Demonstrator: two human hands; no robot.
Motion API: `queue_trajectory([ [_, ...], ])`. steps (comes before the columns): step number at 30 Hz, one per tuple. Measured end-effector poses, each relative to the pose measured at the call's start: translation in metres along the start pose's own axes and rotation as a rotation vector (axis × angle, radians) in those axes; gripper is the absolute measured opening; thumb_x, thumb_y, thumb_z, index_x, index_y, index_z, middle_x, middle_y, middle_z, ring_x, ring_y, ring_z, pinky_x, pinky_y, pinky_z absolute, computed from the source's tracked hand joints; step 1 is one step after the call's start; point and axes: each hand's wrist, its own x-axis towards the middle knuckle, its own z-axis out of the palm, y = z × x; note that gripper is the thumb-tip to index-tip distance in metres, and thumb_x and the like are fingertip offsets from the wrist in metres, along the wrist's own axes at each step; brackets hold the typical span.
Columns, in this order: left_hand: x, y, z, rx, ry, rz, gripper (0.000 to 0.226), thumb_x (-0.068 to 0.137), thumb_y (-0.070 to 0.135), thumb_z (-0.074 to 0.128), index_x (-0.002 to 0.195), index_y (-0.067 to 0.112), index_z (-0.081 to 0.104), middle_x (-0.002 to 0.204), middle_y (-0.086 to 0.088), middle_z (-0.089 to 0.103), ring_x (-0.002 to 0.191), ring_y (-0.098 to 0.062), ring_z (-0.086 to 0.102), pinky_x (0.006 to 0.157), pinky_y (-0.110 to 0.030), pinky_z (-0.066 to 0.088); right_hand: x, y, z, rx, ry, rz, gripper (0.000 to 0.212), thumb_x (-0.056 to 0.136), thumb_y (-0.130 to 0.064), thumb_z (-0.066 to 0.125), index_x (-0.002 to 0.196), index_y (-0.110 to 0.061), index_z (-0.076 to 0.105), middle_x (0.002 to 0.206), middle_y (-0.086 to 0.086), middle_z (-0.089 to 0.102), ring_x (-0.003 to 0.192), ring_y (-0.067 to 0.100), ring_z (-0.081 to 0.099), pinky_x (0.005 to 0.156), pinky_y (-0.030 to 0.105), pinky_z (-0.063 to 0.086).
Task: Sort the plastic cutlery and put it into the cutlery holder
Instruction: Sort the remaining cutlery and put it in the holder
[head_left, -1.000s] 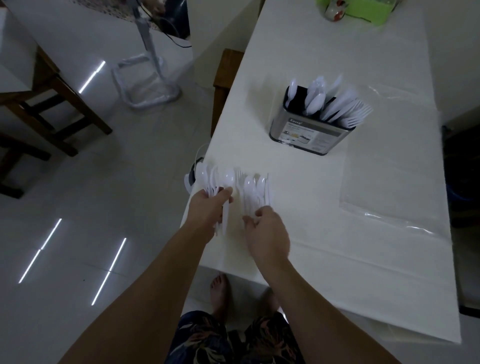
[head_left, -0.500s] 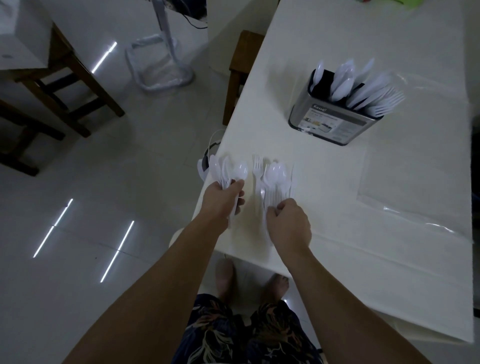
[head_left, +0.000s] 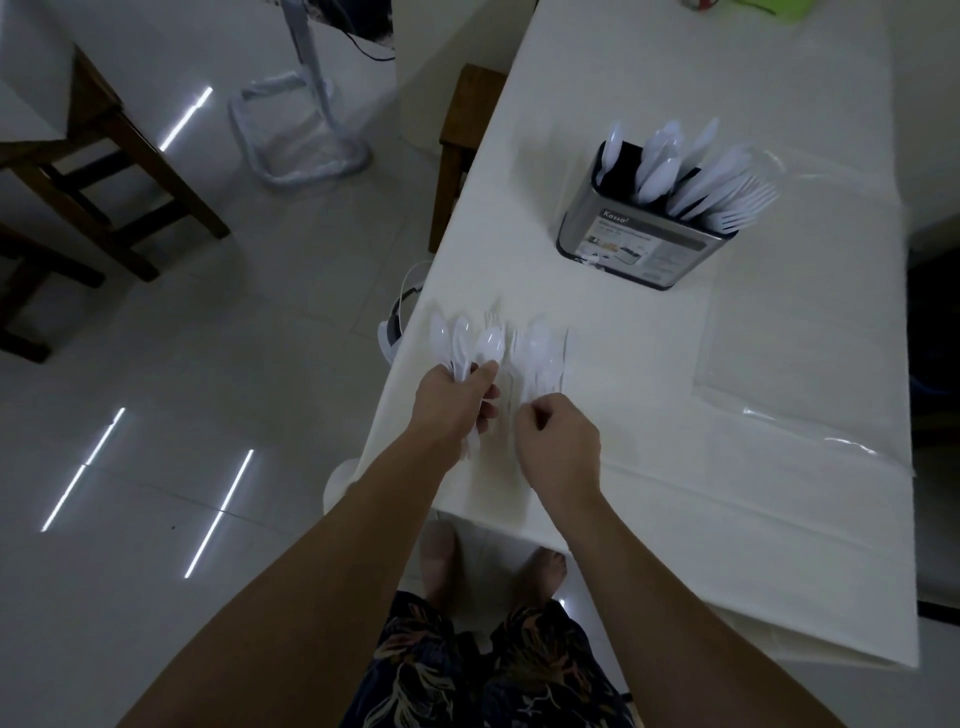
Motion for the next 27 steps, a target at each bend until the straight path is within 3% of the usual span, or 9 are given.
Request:
queue_trajectory([
  [5,-0.005,0.004,0.005,0.130,-0.031,0.044,0.040,0.085,0.045,0.069,0.100,0.008,0.065,0.082,-0.012,0.070,0.065,-0.019,0.066,0.064,-0.033,0.057,-0.005,-0.013,-0.001,0.065,-0.098,-0.098,0.014,0.093,-0.025,0.054,0.086,-0.023,0.066,0.073,-0.016,0.060,0.067,0.000,0.057,0.058,0.011,0.038],
  [9,-0.006,0.007,0.004,0.152,-0.131,0.090,0.029,0.083,0.035,0.073,0.098,0.010,0.069,0.081,-0.008,0.072,0.069,-0.018,0.070,0.067,-0.033,0.058,0.001,-0.017,-0.009,0.056,-0.143,-0.151,0.015,0.092,-0.028,0.054,0.084,-0.023,0.066,0.071,-0.013,0.061,0.066,0.003,0.058,0.059,0.016,0.040],
  [12,-0.004,0.008,0.007,0.137,-0.148,0.081,0.025,0.088,0.030,0.068,0.097,0.007,0.068,0.088,-0.013,0.074,0.082,-0.025,0.073,0.080,-0.044,0.060,0.004,-0.018,-0.016,0.030,-0.211,-0.206,0.015,0.091,-0.028,0.054,0.083,-0.022,0.066,0.071,-0.009,0.063,0.066,0.007,0.059,0.060,0.020,0.045],
  [15,-0.002,0.012,0.010,0.184,-0.162,0.079,0.028,0.093,0.030,0.061,0.101,0.004,0.065,0.084,-0.016,0.073,0.076,-0.027,0.072,0.075,-0.046,0.061,0.009,-0.016,-0.026,0.058,-0.090,-0.157,0.018,0.093,-0.031,0.052,0.084,-0.023,0.065,0.075,-0.008,0.066,0.067,0.008,0.060,0.062,0.021,0.047],
  [17,-0.004,0.016,0.013,0.266,-0.221,0.082,0.032,0.096,0.033,0.059,0.101,0.002,0.062,0.075,-0.012,0.071,0.064,-0.022,0.068,0.063,-0.032,0.059,0.019,-0.015,-0.034,0.185,0.029,-0.074,0.015,0.094,-0.034,0.053,0.101,-0.024,0.062,0.095,-0.008,0.064,0.083,0.008,0.060,0.069,0.015,0.044],
  [19,-0.012,0.023,0.019,0.358,-0.318,0.106,0.031,0.097,0.031,0.058,0.089,0.002,0.057,0.061,-0.005,0.065,0.052,-0.013,0.060,0.054,-0.021,0.052,0.035,-0.016,-0.040,0.316,-0.004,-0.051,0.043,0.095,-0.043,0.052,0.134,-0.025,0.049,0.127,-0.006,0.049,0.111,0.006,0.051,0.093,0.018,0.042],
  [22,-0.021,0.030,0.030,0.478,-0.473,0.139,0.024,0.095,0.025,0.061,0.079,0.008,0.054,0.051,0.000,0.058,0.046,-0.011,0.052,0.053,-0.022,0.048,0.056,-0.022,-0.049,0.372,-0.107,-0.081,0.056,0.095,-0.048,0.051,0.146,-0.030,0.038,0.147,-0.006,0.037,0.131,0.009,0.041,0.110,0.030,0.036],
  [27,-0.021,0.039,0.042,0.581,-0.601,0.116,0.023,0.094,0.024,0.062,0.088,0.002,0.062,0.056,-0.005,0.063,0.049,-0.016,0.056,0.059,-0.027,0.052,0.068,-0.022,-0.061,0.428,-0.058,-0.084,0.039,0.091,-0.039,0.063,0.129,-0.030,0.059,0.127,-0.016,0.058,0.109,0.002,0.058,0.095,0.017,0.041],
])
